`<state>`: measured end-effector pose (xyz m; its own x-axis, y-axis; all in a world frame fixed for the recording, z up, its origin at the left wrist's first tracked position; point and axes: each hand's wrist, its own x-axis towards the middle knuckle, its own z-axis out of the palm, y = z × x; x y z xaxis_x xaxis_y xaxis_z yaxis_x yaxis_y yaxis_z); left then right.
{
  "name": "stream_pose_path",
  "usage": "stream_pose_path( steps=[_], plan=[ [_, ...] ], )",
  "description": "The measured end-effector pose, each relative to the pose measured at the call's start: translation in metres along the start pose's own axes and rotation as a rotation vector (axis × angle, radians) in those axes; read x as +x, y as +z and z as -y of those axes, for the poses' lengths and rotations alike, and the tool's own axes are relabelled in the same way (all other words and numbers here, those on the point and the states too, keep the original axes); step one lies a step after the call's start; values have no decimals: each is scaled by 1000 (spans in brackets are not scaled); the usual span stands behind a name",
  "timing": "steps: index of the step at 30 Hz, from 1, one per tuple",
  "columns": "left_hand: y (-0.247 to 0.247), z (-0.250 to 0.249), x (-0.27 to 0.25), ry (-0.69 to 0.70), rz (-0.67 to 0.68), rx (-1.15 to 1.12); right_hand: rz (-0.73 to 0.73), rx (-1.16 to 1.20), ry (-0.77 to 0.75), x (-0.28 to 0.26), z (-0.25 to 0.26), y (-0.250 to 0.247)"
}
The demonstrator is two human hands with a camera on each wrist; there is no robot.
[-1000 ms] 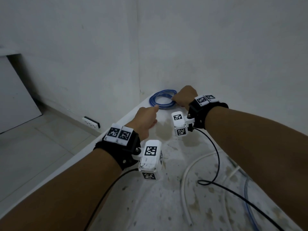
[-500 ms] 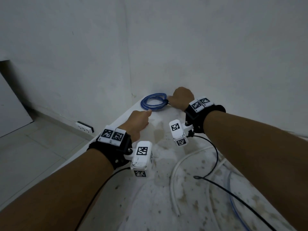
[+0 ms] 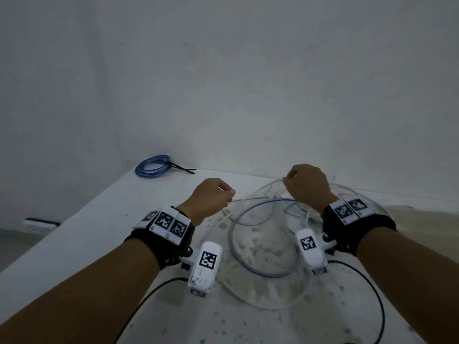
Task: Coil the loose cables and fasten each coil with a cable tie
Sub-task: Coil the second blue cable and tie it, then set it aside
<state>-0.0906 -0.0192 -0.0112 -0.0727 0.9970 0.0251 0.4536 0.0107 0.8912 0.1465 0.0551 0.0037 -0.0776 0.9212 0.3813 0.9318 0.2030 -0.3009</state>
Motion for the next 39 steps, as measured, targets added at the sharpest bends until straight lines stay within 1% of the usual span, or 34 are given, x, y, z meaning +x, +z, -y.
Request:
stream_pose_path(
  steps=[2,3,5,7,8,11,15,17,18,21,24,26,30,32,34,37,39],
  plan=[
    [23,-12,-4,30,95,41,-90,-3,63,-19,-32,-18],
    [36,-15,-6,41,148,65,-75,-20,90,-28,-46,-25],
    [60,-22,-6,51,205,140,65,-19,135,-44,-72,-30],
    [81,-29,-1,52,186,241,210,65,187,-60,-92,-24],
    [89,-33,4,57,171,299,253,109,204,-67,-100,-17],
    [104,-45,22,86,160,478,290,171,206,-84,-109,5],
    [117,-43,42,21,243,714,331,158,191,-85,-113,17],
    [120,-38,47,0,240,765,349,187,182,-82,-116,15],
    [121,-36,48,11,216,767,354,213,178,-81,-117,13],
    [120,-34,50,102,102,706,363,249,178,-80,-120,10],
    [114,-44,44,161,61,626,365,240,195,-79,-120,14],
    [106,-61,39,205,46,611,368,210,196,-77,-120,18],
    [75,-102,31,298,-49,537,370,194,182,-74,-121,19],
    [56,-123,28,329,-84,456,375,169,166,-72,-122,19],
    [36,-144,23,339,-132,306,369,153,157,-72,-121,20],
    [6,-168,15,333,-139,102,368,153,150,-72,-120,20],
    [-7,-177,6,339,-98,79,385,134,149,-71,-119,19]
  ],
)
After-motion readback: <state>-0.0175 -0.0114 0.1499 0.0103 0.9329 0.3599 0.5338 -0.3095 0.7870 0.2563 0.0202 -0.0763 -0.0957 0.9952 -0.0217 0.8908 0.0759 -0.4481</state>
